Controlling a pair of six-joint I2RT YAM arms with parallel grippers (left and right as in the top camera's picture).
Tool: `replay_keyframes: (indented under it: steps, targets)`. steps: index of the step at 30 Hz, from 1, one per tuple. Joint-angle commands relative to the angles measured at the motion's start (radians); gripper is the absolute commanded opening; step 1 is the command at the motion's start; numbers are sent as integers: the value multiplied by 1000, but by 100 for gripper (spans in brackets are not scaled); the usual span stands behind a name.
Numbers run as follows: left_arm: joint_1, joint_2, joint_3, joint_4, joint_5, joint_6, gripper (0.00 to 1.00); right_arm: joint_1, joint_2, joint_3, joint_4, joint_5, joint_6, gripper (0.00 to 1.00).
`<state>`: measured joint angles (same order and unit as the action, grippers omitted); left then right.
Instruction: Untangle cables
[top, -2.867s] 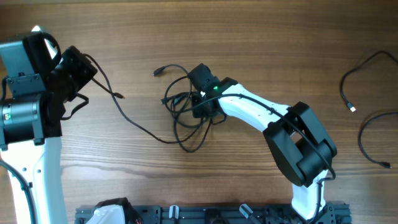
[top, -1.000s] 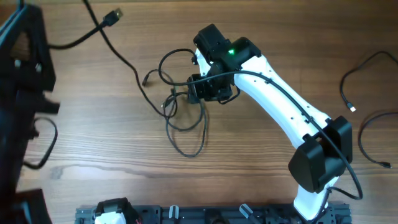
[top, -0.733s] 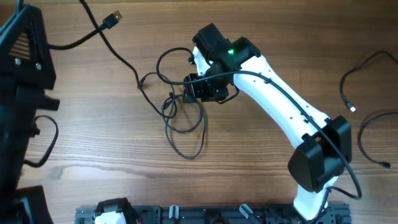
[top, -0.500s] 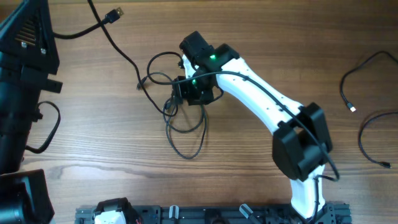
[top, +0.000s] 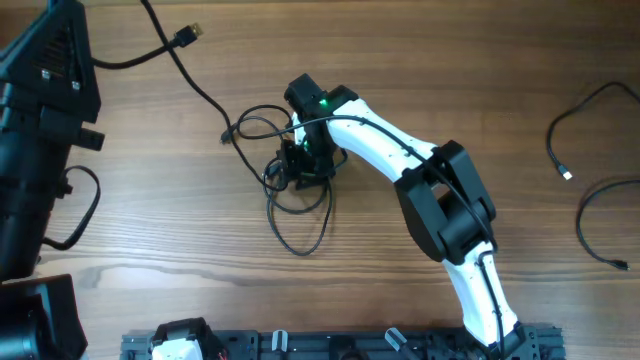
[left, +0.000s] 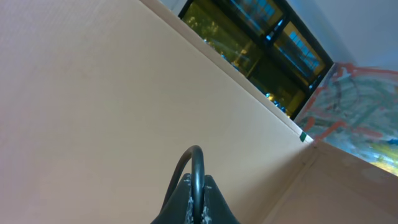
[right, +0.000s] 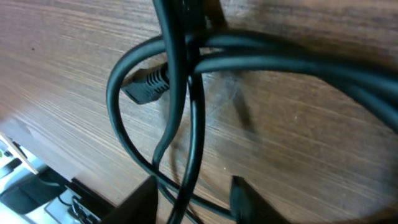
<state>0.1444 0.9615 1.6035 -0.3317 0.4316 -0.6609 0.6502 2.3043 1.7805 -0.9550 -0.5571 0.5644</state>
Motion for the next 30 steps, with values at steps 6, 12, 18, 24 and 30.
replay_keyframes:
  steps: [6,12,18,24,30]
  targets:
    - [5,18,9,-77,-14,-1,4,0,11,0,-31,10,-69,4]
    - [5,64,9,-169,-14,-2,4,-25,-127,13,-228,101,-181,4]
    - [5,132,8,-254,-13,-1,4,-26,-266,14,-471,175,-316,4]
    - [5,217,8,-402,-13,2,4,-3,-271,-2,-594,340,-328,4]
    - [-14,286,6,-460,35,83,4,-8,-272,15,-553,306,-328,4]
